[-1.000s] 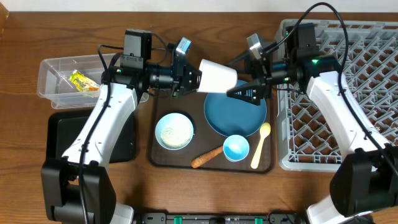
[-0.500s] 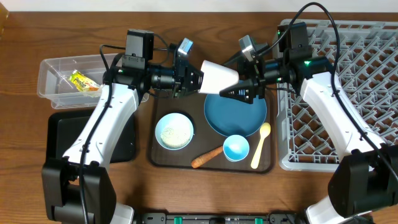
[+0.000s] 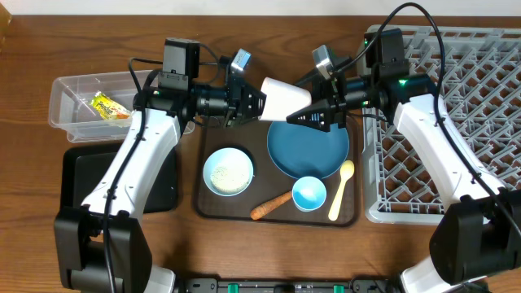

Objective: Sort waste into correct bins and load items into the dishwasher rack
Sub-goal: 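Grasp the pink cup with the right gripper and open the left gripper, then carry the pink cup right and release it in the dish rack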

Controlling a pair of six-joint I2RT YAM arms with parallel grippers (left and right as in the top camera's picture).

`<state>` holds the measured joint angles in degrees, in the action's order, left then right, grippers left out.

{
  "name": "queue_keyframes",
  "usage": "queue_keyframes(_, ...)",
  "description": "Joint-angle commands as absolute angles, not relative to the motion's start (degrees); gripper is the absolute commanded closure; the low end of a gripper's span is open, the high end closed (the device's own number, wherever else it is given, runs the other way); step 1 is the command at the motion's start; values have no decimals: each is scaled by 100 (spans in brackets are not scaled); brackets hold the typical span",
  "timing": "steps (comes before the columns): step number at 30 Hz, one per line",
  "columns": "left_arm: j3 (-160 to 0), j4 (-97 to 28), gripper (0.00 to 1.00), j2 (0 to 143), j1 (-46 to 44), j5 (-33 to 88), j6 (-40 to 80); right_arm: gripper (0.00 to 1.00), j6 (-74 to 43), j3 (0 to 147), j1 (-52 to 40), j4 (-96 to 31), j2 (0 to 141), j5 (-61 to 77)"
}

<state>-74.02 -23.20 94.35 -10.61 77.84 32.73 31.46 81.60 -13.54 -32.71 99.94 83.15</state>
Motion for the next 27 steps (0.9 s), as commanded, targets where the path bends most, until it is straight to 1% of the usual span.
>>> queue_keyframes(1,-7448,-2298,89,9474,-1074,7795,3332,54,3286,8158,-1470,-3232,10031,8724)
queue_keyframes(2,-7448,-2296,83,9472,-1074,7795,3330,54,3286,8158,-1470,-3232,10031,8724)
queue_keyframes(3,-7448,-2294,72,9472,-1074,7795,3330,55,3286,8158,-1470,-3232,10031,8722)
queue_keyframes(5,-7448,-2233,61,9474,-1068,7769,3286,58,3258,8158,-1463,-3234,10031,8707)
queue_keyframes(7,-7448,-2191,58,9472,-1068,7649,3282,59,3052,8158,-1455,-3229,10031,8488)
queue_keyframes(9,-7448,-2198,53,9472,-1068,7419,3109,63,2718,8158,-1444,-3234,10031,8075)
queue_keyframes(13,-7448,-2351,50,9472,-1063,6578,2733,69,2080,8158,-1393,-3245,10029,7168)
queue_keyframes(17,-7448,-2987,47,9472,-950,5004,2342,72,1553,8158,-1251,-3358,10029,6471)
queue_keyframes(21,-7450,-3732,46,9470,-687,3708,2014,75,1328,8162,-989,-3868,9981,5601)
queue_keyframes(23,-7450,-4056,46,9463,-515,3380,1922,75,1326,8187,-812,-4274,9902,5035)
queue_keyframes(25,-7450,-4300,46,9450,-346,3306,1750,79,1308,8261,-613,-4729,9800,4462)
queue_keyframes(27,-7450,-4504,46,9432,-196,3168,1712,79,1050,8444,-346,-5264,9682,3745)
